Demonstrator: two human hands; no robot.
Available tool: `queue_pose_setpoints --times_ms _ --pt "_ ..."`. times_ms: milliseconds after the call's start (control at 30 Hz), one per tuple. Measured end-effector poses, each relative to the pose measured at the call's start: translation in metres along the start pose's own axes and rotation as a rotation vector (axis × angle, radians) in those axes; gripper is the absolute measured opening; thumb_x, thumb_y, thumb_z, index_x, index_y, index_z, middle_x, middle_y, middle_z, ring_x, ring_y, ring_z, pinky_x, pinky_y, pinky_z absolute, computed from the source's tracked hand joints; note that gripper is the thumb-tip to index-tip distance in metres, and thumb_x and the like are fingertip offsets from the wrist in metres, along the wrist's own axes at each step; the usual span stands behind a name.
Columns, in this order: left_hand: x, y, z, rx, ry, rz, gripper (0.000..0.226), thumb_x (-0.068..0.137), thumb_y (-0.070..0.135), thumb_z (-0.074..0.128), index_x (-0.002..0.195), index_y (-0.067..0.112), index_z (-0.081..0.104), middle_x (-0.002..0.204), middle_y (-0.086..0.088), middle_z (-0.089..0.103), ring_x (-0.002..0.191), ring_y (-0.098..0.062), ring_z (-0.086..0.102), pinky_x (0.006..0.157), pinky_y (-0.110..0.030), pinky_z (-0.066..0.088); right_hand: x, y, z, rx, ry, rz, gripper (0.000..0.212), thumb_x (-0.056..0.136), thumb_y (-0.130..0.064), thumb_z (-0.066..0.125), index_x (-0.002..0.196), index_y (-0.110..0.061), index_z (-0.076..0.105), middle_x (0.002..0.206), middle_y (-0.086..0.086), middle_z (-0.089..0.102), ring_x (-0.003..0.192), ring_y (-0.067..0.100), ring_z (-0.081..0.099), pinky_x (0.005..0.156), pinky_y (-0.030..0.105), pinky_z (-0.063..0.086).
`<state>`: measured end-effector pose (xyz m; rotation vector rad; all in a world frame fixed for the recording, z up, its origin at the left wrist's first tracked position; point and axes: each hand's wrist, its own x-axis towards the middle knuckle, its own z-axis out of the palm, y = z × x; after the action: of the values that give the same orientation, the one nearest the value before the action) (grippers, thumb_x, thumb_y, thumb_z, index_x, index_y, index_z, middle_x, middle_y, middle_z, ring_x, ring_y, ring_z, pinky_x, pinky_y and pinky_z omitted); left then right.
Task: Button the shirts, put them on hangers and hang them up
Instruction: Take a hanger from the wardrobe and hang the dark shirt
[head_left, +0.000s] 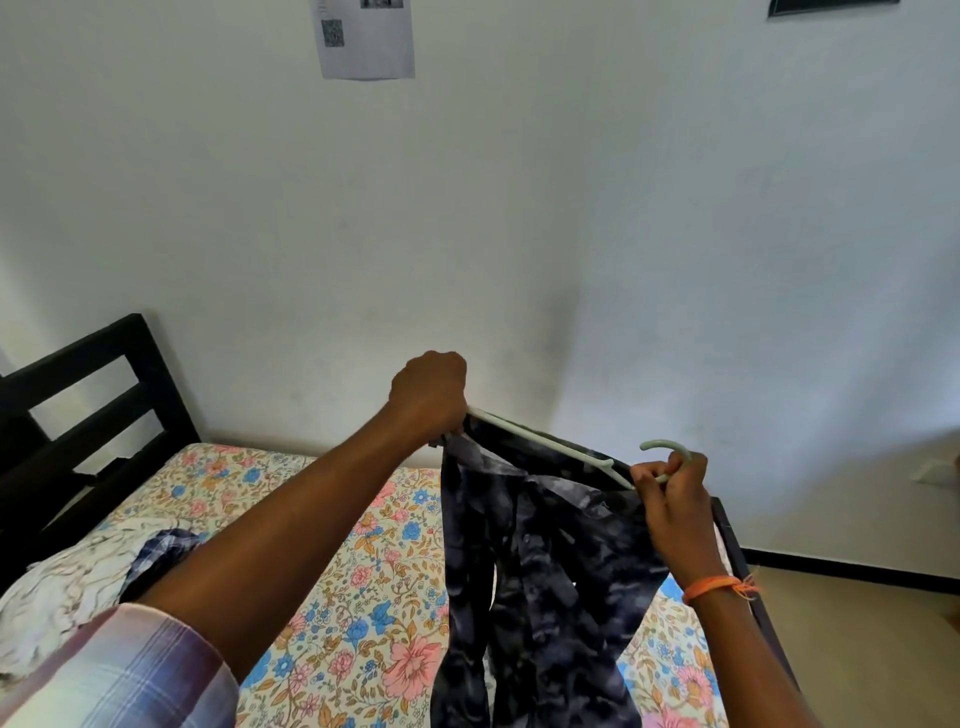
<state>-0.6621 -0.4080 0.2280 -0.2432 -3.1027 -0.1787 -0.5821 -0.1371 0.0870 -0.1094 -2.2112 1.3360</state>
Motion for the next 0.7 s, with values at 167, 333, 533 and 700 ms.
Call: queue_pose_setpoints --times_ms 167,333,533,700 --pt "0.005 0.0 -0.005 -0.066 -0.3 0.058 0.012 0.075 0.003 0.075 0.082 -0.001 0.066 0.07 -0.011 0.065 0.057 -0.02 0.062 0.056 -0.028 0.054 0.007 0.015 -0.009 -0.034 -0.048 0.016 0.025 0.095 -0.005 0.061 0.107 -0.012 0.039 0.083 0.014 0.058 0.073 0.027 0.062 0.065 0.031 0.049" --pt "0.01 -0.015 -0.008 -0.478 -0.483 0.109 0.016 0.081 0.0 0.073 0.096 -0.005 0.074 0.087 -0.025 0.073 0.068 -0.025 0.072 0.072 -0.032 0.061 0.01 0.019 -0.019 0.024 -0.076 -0.003 0.026 0.096 -0.004 0.059 0.116 -0.012 0.045 0.084 0.018 0.056 0.078 0.03 0.063 0.067 0.029 0.049" --pt "0.009 -0.025 0.009 -0.694 -0.582 0.168 0.021 0.082 0.003 0.075 0.101 -0.005 0.073 0.095 -0.029 0.071 0.076 -0.026 0.07 0.079 -0.034 0.061 0.01 0.029 -0.027 0.011 -0.109 0.019 0.024 0.095 -0.005 0.06 0.113 -0.006 0.043 0.087 0.01 0.065 0.086 0.022 0.068 0.068 0.014 0.05" --pt "0.007 -0.031 0.018 -0.834 -0.582 0.181 0.019 0.083 0.002 0.074 0.101 -0.004 0.074 0.087 -0.02 0.071 0.072 -0.019 0.067 0.068 -0.024 0.057 0.011 0.031 -0.031 0.008 -0.175 0.047 0.023 0.095 -0.008 0.061 0.11 -0.009 0.043 0.093 0.009 0.069 0.093 0.015 0.07 0.078 0.031 0.057"
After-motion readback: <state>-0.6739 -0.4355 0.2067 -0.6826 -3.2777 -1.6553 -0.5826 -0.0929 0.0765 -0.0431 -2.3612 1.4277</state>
